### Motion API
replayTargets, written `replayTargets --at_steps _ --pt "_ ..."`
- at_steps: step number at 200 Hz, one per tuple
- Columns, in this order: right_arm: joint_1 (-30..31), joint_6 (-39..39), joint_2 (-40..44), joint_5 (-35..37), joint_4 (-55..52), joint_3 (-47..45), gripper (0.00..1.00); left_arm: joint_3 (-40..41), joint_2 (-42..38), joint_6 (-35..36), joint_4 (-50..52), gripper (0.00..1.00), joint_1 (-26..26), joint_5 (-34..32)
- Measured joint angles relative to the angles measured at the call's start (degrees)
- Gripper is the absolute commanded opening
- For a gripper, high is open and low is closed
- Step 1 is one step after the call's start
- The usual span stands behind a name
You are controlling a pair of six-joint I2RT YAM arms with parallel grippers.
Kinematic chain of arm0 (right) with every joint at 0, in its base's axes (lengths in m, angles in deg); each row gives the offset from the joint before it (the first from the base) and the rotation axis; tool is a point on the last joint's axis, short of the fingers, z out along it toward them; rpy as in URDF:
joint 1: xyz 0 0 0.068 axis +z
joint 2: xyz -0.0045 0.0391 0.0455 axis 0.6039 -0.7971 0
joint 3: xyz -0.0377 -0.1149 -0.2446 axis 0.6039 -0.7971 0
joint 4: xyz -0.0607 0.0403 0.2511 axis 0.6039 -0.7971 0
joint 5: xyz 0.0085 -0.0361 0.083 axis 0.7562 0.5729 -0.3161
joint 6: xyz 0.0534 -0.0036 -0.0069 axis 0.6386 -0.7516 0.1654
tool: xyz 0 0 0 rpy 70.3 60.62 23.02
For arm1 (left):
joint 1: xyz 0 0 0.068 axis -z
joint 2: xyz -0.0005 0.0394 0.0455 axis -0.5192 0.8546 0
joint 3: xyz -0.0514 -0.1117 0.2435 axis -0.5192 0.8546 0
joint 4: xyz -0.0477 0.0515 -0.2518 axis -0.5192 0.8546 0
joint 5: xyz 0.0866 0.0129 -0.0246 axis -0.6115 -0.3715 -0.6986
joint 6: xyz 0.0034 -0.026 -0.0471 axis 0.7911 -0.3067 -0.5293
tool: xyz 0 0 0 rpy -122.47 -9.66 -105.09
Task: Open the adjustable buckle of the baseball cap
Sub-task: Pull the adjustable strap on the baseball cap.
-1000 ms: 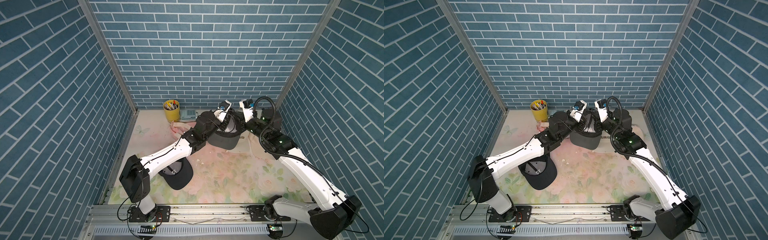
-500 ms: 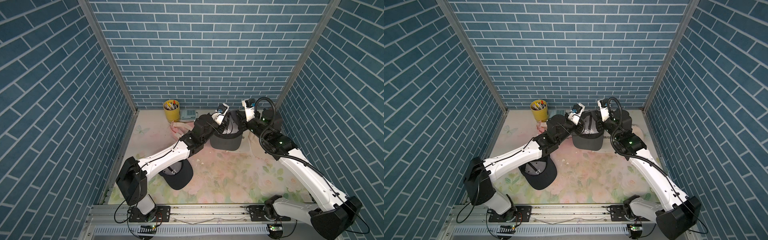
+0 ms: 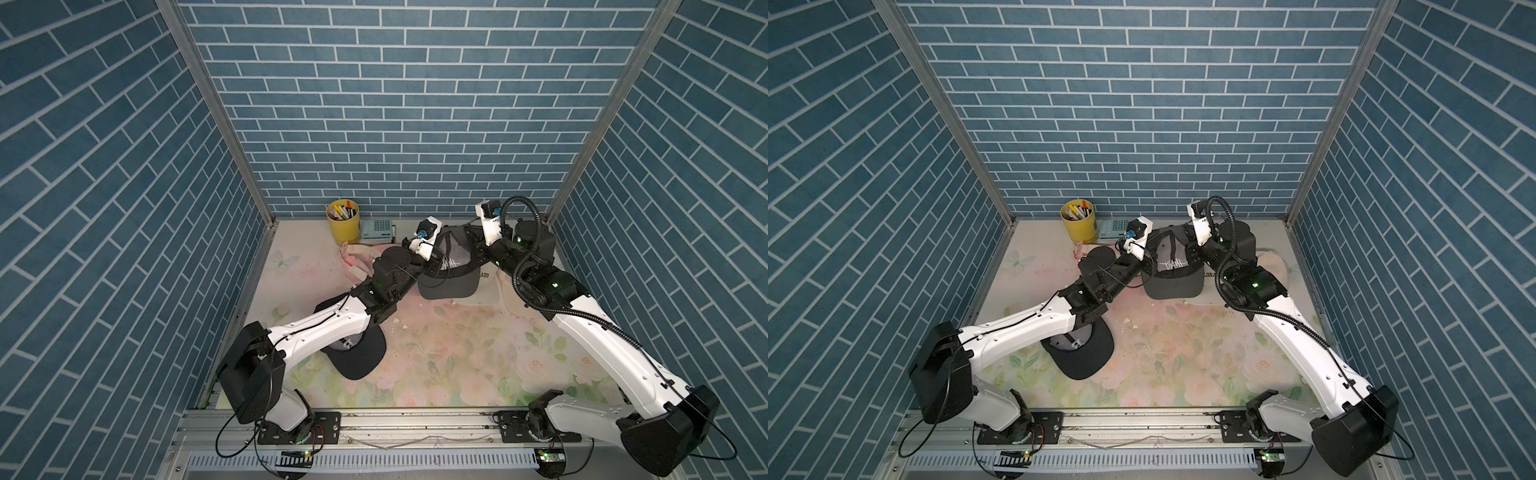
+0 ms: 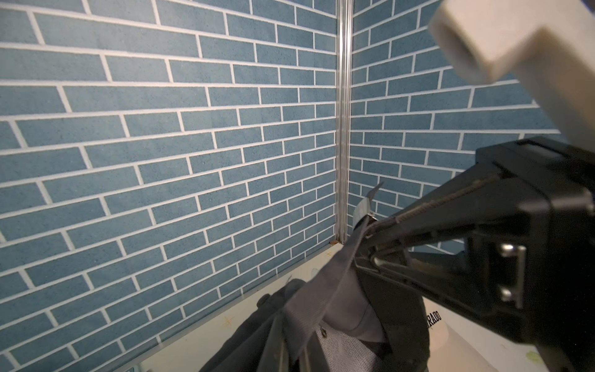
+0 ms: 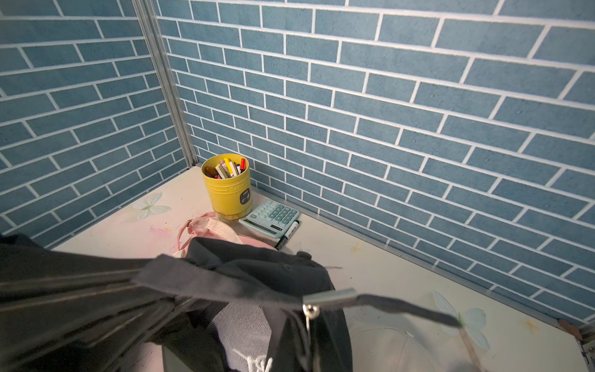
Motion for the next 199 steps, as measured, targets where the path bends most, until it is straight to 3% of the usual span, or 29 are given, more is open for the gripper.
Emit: replayTargets --at_steps 38,82,98,136,199 --pt "-0.63 -0.20 -0.04 2.62 0.00 0.00 0.00 -4.00 1.38 2.14 5.53 0.06 -0.42 3.91" --pt "0.26 -0.61 -0.26 4.31 -2.01 -0.22 0.00 1.53 0.00 5.22 2.91 0.09 -0.31 7.82" --pt "0.24 -0.61 -0.37 4.50 -2.01 -0.42 0.00 1.90 -0.13 6.03 2.78 0.17 -0.31 8.13" --pt "-1.99 -2.23 -0.35 4.94 1.09 -0.44 0.00 1.33 0.00 6.10 7.39 0.46 -0.81 6.78" --pt "0.35 -6.60 -0.55 3.34 0.90 -0.42 0.00 -6.60 2.25 4.52 7.72 0.49 -0.09 6.05"
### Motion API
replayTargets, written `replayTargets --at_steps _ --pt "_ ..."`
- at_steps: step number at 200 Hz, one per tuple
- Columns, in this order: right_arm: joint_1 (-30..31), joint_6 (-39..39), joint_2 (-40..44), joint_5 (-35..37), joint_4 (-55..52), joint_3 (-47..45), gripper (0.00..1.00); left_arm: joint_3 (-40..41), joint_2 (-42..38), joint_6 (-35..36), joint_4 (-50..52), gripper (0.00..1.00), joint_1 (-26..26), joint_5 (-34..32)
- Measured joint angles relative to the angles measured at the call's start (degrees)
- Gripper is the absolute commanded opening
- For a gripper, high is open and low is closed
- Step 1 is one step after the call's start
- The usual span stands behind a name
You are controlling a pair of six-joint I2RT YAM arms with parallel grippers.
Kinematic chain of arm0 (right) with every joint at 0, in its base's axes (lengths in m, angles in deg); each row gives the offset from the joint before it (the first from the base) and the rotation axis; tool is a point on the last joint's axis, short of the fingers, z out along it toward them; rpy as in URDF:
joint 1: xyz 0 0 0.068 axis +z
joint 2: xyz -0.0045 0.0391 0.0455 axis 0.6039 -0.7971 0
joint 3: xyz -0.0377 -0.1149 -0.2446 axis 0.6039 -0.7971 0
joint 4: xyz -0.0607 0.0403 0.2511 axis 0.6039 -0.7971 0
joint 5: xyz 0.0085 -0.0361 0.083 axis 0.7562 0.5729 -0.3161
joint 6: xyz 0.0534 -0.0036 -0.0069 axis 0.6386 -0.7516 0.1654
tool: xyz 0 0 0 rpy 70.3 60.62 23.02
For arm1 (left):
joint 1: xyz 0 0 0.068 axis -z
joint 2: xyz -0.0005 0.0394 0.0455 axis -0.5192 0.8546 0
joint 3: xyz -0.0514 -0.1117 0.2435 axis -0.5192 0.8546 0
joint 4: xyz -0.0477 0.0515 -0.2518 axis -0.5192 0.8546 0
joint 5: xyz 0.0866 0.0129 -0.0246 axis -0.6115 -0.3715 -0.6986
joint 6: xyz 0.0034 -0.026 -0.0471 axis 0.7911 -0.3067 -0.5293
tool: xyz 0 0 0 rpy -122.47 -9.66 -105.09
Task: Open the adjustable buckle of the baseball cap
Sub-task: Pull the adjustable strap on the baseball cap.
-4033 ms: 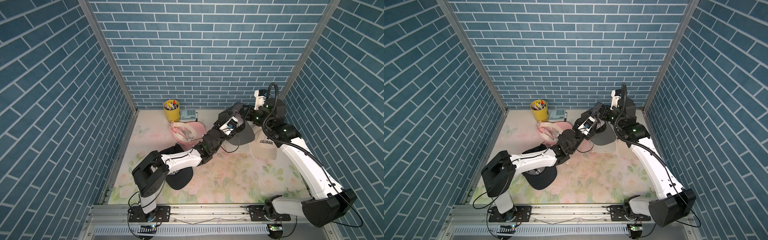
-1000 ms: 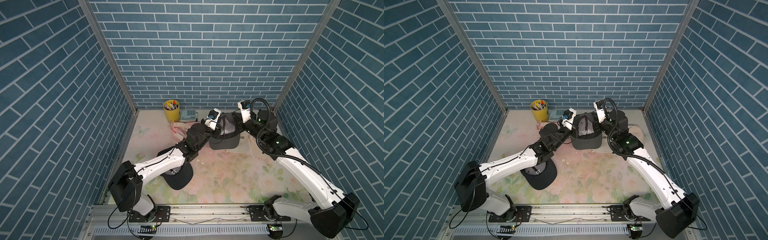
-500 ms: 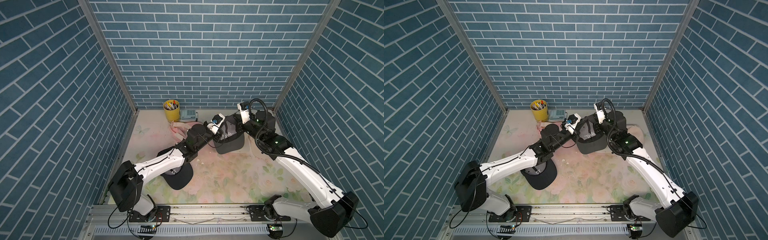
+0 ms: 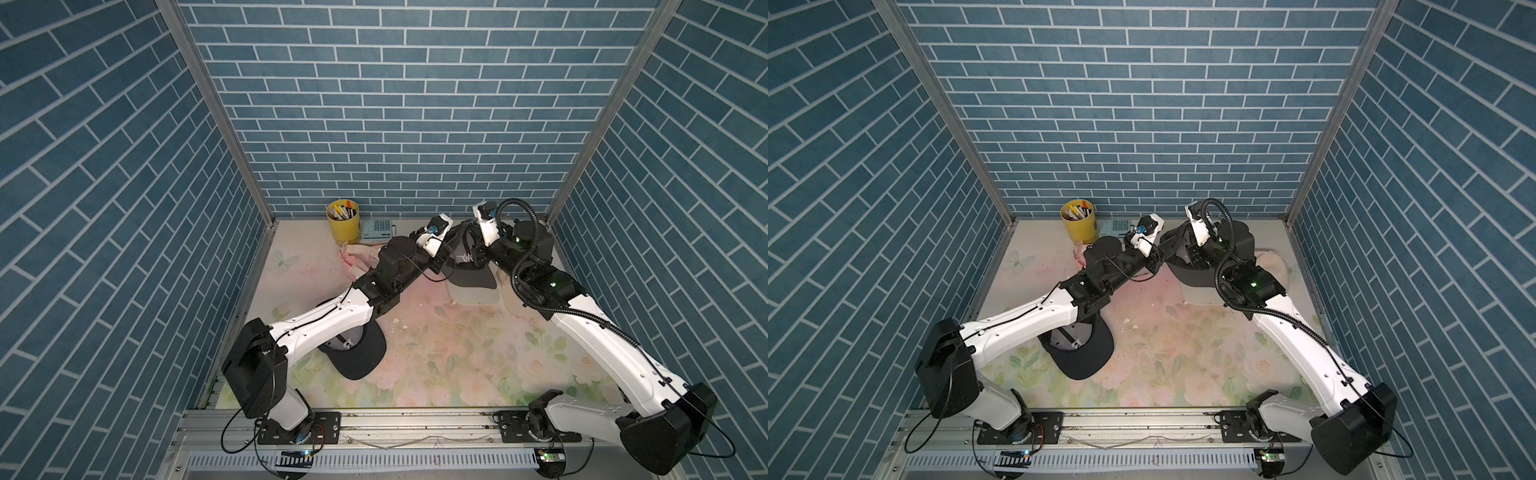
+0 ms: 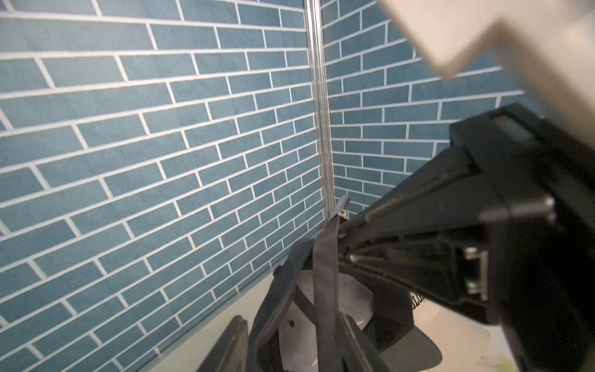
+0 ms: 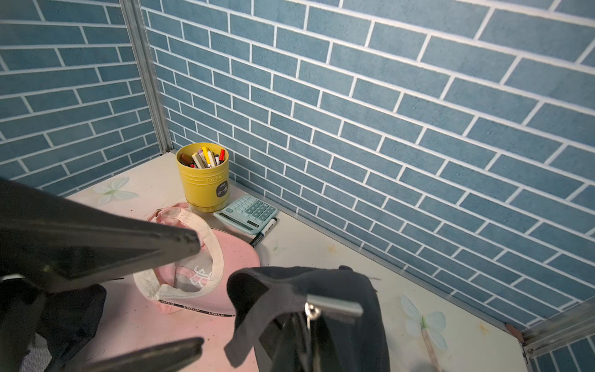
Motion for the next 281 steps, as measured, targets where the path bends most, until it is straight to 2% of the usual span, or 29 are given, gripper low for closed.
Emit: replayTargets --at_steps 32,58,84,130,156,178,187,203,242,281 --pt "-0.04 -0.04 -0.83 0.15 -0.70 0.72 0.00 -1.20 0.72 -0.07 0.00 0.49 1.01 0.98" --pt "0.04 -0.09 -1.64 0.63 -2.43 2.40 0.00 -2.91 2.80 0.35 0.74 0.54 2.32 -0.48" --pt "0.52 -0.44 -2.05 1.16 -3.45 4.07 0.00 -4.76 5.66 1.42 1.07 0.54 4.59 -6.27" --pt "1.25 -1.03 -2.08 1.73 -5.03 4.28 0.00 -7.69 9.86 3.17 -0.26 0.51 6.56 -21.05" --pt "1.42 -1.03 -2.08 2.10 -5.66 4.28 0.00 -7.69 9.86 3.74 -2.08 0.47 6.86 -24.85" --pt "1.42 -1.03 -2.08 2.40 -5.90 4.28 0.00 -7.69 9.86 4.22 -3.58 0.45 6.88 -25.44" --pt "1.40 -1.05 -2.08 2.58 -5.97 4.28 0.00 -7.67 9.86 4.35 -4.13 0.42 6.91 -25.42" --pt "1.42 -1.05 -2.08 2.69 -6.03 4.28 0.00 -7.63 9.86 4.46 -4.74 0.28 6.91 -25.22" --pt "1.42 -1.05 -2.08 2.78 -6.01 4.28 0.00 -7.63 9.86 5.44 -5.33 0.02 6.95 -24.92" --pt "1.42 -0.85 -2.08 5.86 -5.60 4.28 0.00 -6.03 8.94 5.86 -5.38 0.00 6.97 -25.00"
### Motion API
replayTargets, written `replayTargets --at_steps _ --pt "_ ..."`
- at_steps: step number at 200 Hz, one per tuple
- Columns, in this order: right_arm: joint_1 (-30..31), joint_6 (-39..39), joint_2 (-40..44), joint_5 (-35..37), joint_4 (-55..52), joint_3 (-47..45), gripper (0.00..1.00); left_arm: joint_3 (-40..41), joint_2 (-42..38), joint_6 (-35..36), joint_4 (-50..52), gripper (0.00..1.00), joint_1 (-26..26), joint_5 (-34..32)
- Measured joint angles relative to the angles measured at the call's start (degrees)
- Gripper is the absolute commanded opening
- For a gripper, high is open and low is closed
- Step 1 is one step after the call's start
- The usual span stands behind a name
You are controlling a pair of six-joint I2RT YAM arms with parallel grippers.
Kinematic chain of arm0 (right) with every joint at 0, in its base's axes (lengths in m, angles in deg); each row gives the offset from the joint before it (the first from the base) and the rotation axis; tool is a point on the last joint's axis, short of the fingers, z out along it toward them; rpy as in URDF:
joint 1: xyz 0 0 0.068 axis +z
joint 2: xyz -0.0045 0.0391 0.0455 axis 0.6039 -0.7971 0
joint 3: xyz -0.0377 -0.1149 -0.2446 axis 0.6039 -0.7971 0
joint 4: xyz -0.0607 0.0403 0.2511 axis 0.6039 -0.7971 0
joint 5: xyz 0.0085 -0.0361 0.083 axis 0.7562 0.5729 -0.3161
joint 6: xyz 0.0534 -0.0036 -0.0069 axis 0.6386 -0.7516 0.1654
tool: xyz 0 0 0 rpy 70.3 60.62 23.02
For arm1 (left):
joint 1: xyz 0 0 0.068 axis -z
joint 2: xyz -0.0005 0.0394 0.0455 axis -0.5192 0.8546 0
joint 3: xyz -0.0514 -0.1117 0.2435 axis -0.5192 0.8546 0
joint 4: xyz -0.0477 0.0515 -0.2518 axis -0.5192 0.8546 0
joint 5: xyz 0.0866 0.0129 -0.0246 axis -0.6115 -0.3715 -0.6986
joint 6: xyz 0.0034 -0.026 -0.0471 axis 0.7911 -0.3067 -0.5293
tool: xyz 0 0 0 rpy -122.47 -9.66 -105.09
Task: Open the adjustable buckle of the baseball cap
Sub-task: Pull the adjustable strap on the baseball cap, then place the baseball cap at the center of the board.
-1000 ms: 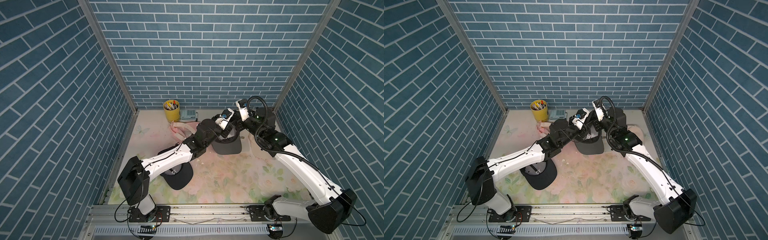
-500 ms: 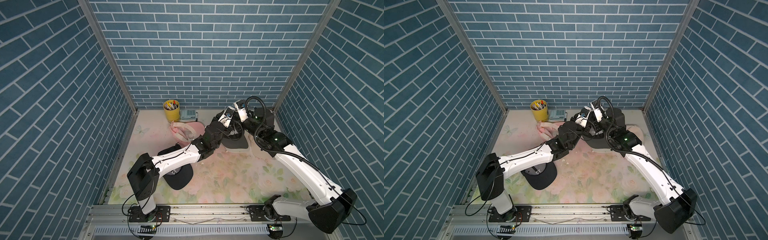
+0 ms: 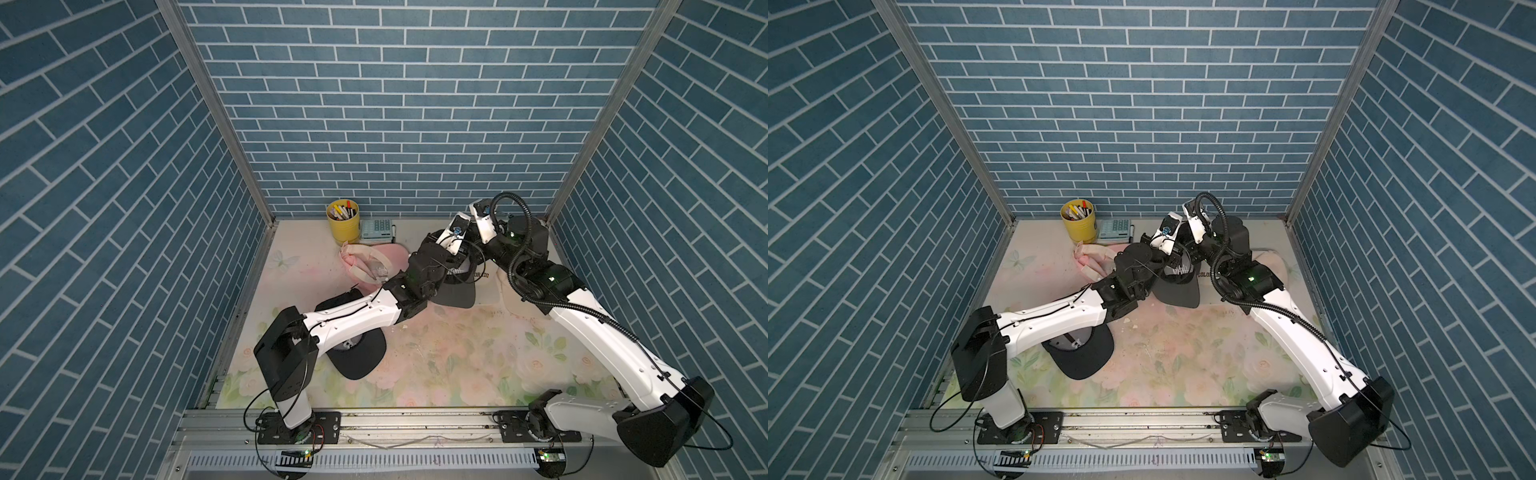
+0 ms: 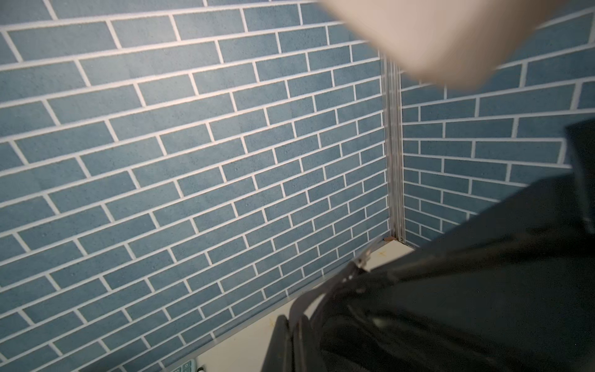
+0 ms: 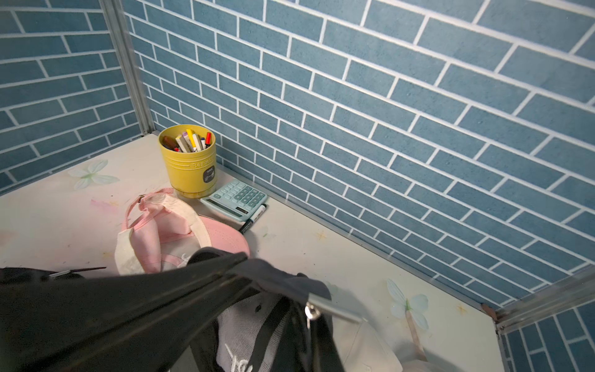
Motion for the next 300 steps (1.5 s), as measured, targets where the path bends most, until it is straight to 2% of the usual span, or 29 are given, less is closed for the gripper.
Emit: replayTargets --at_steps 44,52,62,69,81,118,151,188,243,300 --pt "-0.33 1.11 -0.02 5.51 0.31 0.00 0.00 7.34 -5.46 -0.20 -1.20 0.00 -0.02 -0.61" --pt "-0.46 1.40 -0.09 6.05 0.46 0.00 0.00 7.85 -5.99 -0.39 -1.33 0.12 -0.02 -1.07" --pt "-0.52 1.97 -0.28 6.51 0.46 0.13 0.00 7.89 -6.10 -0.76 -1.38 0.41 -0.24 -1.66" --pt "-0.55 2.69 -0.70 6.78 0.22 0.57 0.00 7.74 -5.99 -1.62 -1.16 0.53 -0.48 -1.97" --pt "-0.57 3.91 -1.84 7.39 -0.52 1.97 0.00 6.60 -5.22 -3.23 -0.07 0.61 -1.07 -2.62" --pt "-0.28 11.15 -6.38 12.04 -4.50 8.83 0.00 7.21 -5.11 -6.86 -0.57 0.72 -2.69 -3.63" --pt "1.14 18.16 -11.47 18.32 -11.37 17.40 0.00 16.09 -12.20 -10.47 -0.98 0.76 -2.69 -2.32" --pt "4.13 24.50 -16.02 24.65 -18.75 25.46 0.00 23.34 -19.43 -12.74 -4.31 0.76 -2.43 9.03" --pt "7.58 33.73 -20.70 34.18 -30.23 35.50 0.00 23.28 -9.22 -14.19 -8.87 0.80 -1.44 22.84" --pt "11.87 40.89 -24.68 42.71 -39.23 41.57 0.00 22.73 -4.04 -16.41 -14.43 0.83 -1.18 29.31"
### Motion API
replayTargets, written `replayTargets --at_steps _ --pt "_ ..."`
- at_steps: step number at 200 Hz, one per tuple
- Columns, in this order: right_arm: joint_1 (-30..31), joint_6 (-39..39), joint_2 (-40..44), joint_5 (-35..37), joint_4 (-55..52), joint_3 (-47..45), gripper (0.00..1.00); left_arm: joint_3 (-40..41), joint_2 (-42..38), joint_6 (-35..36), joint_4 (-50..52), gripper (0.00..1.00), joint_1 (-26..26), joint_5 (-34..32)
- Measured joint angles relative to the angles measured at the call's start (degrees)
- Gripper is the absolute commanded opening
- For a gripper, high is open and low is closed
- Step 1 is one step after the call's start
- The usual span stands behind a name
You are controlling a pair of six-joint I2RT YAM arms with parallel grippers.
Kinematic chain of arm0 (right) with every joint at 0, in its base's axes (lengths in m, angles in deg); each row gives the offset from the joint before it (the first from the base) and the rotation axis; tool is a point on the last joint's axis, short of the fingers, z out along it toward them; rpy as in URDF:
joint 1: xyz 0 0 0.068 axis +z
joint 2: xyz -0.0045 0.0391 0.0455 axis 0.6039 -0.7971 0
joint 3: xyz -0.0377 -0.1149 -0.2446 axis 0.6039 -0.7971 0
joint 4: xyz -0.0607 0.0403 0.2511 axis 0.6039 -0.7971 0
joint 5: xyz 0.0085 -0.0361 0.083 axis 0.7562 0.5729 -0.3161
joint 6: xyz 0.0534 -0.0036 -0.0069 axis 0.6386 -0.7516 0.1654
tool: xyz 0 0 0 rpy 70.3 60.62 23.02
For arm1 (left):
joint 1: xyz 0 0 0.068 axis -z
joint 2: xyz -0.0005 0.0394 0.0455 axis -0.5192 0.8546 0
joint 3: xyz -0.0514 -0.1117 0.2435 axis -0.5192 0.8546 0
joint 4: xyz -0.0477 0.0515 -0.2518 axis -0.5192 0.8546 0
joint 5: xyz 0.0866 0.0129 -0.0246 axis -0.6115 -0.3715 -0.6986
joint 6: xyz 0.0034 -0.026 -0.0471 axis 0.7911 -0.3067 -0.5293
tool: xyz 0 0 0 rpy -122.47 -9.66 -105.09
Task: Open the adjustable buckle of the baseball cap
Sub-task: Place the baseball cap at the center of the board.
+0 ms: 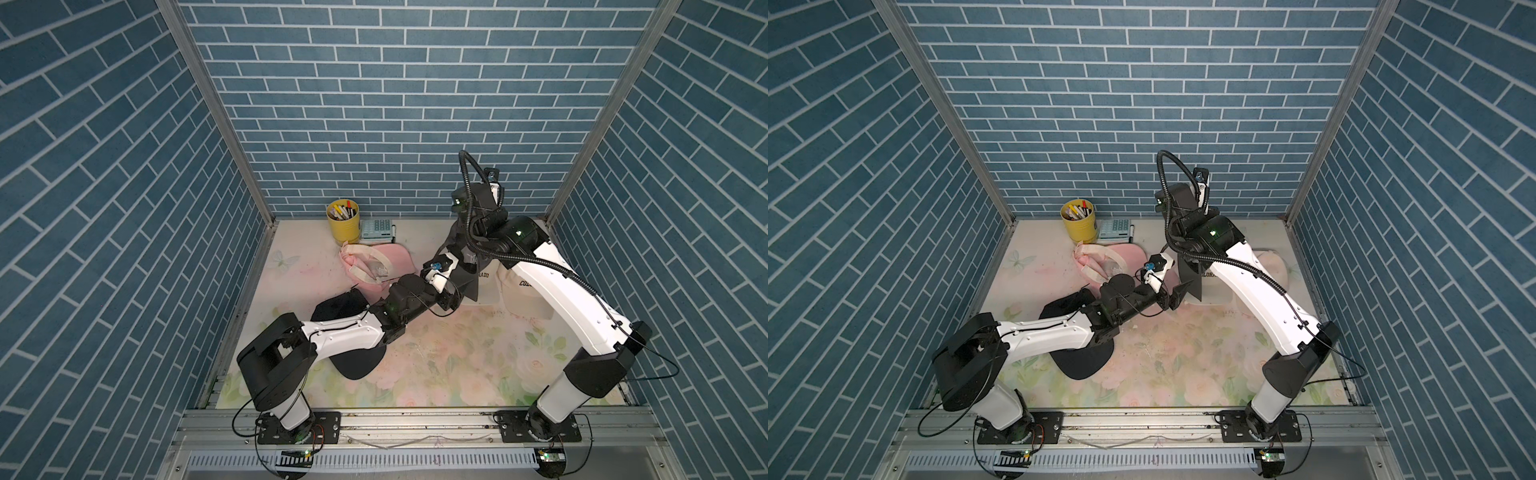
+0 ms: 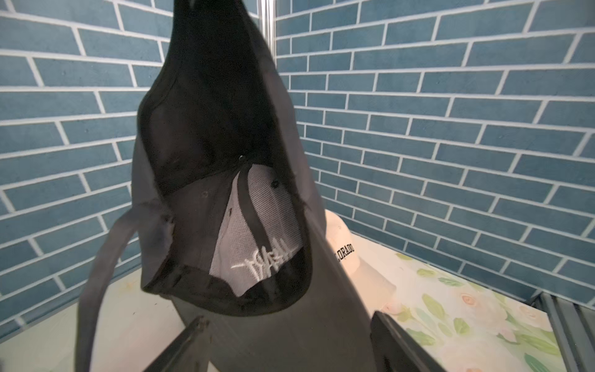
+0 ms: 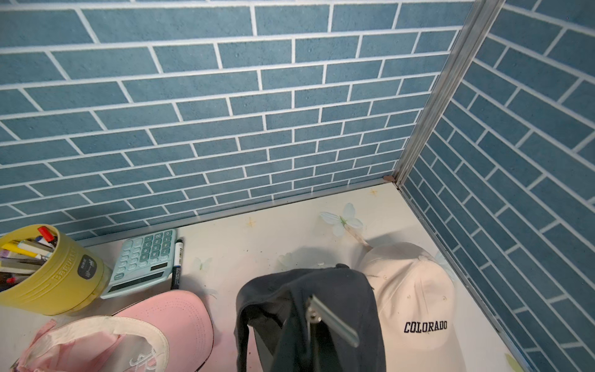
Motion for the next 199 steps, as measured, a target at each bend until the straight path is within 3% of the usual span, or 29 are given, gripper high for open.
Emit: replayTargets --at_steps 27,53,111,124,136,148,173,184,196,199 --pt "0.79 2.89 -2.69 2.49 -4.04 4.11 0.00 -2.34 2.45 -0.83 -1.31 0.83 0.55 0.87" --pt "0.87 4.24 -3.63 3.61 -5.84 5.57 0.00 -4.61 6.05 -1.49 -3.04 0.78 0.87 -2.60" --pt "0.85 4.63 -4.11 3.93 -6.64 6.91 0.00 -9.49 10.95 -0.50 -0.55 0.09 0.37 -11.21" --pt "0.72 4.59 -4.13 3.58 -6.47 6.84 0.00 -9.53 10.86 -0.68 0.20 0.00 0.20 -12.63" --pt "0.42 4.57 -4.13 2.91 -6.10 6.58 0.00 -9.46 10.69 -0.79 1.03 0.00 -0.13 -12.90" --pt "0.04 4.52 -4.13 1.92 -5.31 5.84 0.15 -9.01 10.08 -1.38 1.68 0.00 -0.68 -12.48" --pt "-2.49 1.66 -3.43 -2.40 -1.29 1.81 0.69 -5.40 7.30 -3.69 2.38 0.00 -2.54 -8.87" --pt "-3.98 -0.81 -2.91 -5.18 0.46 -0.39 0.81 -3.21 5.97 -5.84 2.36 0.00 -3.91 -5.99" --pt "-5.55 -3.80 -2.19 -8.07 2.40 -2.51 0.84 -0.55 4.96 -9.18 1.01 0.00 -5.92 -1.73" --pt "-5.90 -4.28 -1.99 -8.68 2.89 -2.95 0.90 0.09 4.81 -10.14 0.55 0.00 -6.49 -0.74"
